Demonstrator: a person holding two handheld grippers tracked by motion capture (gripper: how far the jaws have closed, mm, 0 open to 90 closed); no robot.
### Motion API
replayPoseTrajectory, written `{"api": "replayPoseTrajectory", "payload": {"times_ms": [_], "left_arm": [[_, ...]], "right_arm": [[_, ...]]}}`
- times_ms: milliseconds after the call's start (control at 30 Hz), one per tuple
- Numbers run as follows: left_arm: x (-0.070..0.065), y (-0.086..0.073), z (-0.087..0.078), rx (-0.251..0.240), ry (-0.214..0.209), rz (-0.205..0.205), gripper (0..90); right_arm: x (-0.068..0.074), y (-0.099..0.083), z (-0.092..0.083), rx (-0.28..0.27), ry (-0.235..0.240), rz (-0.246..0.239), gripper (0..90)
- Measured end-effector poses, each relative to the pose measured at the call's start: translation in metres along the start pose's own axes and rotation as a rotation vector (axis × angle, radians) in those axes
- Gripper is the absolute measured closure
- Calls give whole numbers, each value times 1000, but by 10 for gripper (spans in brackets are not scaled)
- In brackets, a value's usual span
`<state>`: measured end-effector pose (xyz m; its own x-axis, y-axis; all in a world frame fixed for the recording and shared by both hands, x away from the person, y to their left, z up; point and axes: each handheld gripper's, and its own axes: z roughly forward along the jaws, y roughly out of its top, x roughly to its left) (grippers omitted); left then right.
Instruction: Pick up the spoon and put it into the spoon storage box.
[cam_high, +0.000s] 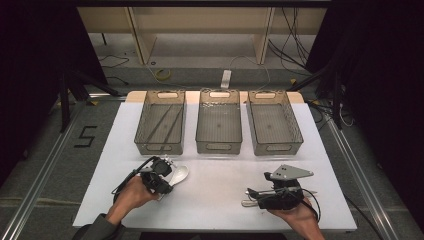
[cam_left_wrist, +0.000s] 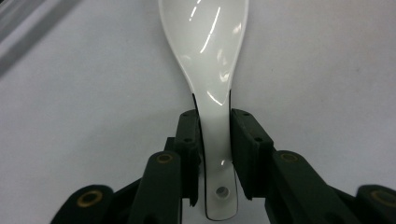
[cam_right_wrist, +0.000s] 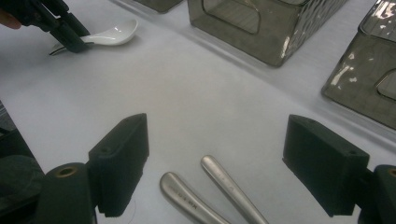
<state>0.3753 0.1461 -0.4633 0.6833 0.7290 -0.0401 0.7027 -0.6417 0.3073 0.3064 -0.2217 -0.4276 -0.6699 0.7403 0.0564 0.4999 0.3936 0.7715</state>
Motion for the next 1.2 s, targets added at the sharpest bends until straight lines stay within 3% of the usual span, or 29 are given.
{"api": "replayPoseTrajectory", "payload": {"times_ms": [567,1200], "left_arm": [[1,0,-6,-55,-27,-2,753],[-1,14,-29,-265,-124,-45,754]], "right_arm": [[0,0,0,2,1,0,234],[-2,0,0,-2,0,13,234]]}}
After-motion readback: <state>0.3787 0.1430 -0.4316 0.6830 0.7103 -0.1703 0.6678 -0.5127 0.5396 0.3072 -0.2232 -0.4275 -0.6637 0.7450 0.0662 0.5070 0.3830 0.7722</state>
